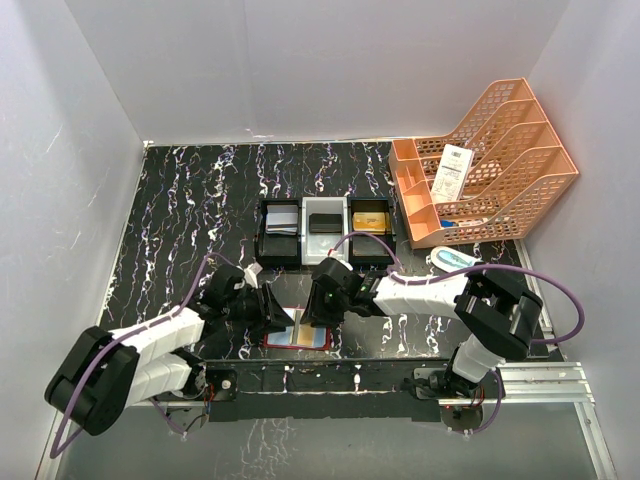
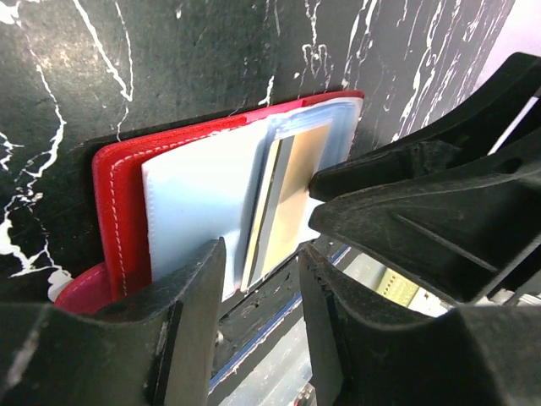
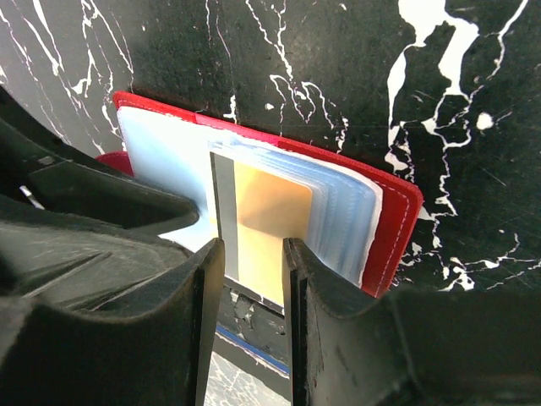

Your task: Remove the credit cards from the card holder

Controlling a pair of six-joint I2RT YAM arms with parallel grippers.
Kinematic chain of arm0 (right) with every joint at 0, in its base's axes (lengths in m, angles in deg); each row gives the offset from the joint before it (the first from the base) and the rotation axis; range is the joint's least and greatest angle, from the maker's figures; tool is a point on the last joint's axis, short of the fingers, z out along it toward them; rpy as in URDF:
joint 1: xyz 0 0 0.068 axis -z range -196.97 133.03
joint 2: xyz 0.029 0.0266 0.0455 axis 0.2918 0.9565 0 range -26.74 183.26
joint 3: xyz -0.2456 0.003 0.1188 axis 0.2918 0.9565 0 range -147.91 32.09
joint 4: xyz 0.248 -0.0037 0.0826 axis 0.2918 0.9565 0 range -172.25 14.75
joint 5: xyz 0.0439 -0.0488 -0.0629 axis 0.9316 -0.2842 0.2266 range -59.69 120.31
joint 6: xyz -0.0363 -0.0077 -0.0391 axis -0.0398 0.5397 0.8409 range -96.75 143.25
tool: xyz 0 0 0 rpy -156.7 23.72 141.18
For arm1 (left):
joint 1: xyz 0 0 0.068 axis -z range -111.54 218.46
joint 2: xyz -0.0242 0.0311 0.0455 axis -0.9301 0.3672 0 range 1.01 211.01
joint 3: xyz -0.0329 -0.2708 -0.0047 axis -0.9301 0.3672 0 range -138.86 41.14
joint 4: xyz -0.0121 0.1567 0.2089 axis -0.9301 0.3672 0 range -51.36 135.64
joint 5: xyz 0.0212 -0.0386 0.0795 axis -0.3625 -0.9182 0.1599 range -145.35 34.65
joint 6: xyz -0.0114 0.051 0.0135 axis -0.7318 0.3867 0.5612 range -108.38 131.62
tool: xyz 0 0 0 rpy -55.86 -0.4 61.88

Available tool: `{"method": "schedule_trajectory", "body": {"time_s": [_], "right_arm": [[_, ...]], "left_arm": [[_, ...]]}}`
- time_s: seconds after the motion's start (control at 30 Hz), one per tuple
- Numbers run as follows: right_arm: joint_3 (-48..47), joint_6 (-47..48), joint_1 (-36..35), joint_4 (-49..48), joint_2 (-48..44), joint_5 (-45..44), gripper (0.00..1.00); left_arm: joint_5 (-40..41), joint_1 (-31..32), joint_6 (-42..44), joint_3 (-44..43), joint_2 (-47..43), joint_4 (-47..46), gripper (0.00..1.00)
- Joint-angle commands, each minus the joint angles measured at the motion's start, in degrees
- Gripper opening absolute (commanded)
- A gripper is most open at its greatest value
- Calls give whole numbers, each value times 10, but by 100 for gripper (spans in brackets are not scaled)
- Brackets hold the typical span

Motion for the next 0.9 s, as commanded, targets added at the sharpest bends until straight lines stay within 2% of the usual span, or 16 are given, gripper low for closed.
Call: {"method": "schedule_trajectory", "body": {"time_s": [0.0, 0.27, 0.47, 0.57, 0.67, 0.8, 0.87], "right_arm": [[19, 0, 0, -1, 10, -8, 32], [28, -2, 0, -8, 12, -5, 32], [32, -2, 1, -9, 12, -4, 32], [35, -3, 1, -10, 13, -3, 32], [37, -4, 1, -10, 13, -3, 32], [37, -4, 2, -8, 13, -6, 32], [37, -3, 3, -6, 12, -7, 32]], "left_arm": [[-35, 3, -4, 18, 19, -49, 38], [-66, 4, -30, 48, 68, -136, 26], [-80, 3, -45, 55, 97, -189, 24], [-89, 4, -54, 53, 113, -216, 17], [-77, 4, -56, 54, 106, -207, 7], [-60, 4, -54, 56, 80, -183, 0], [-52, 4, -50, 54, 66, -164, 0]]}}
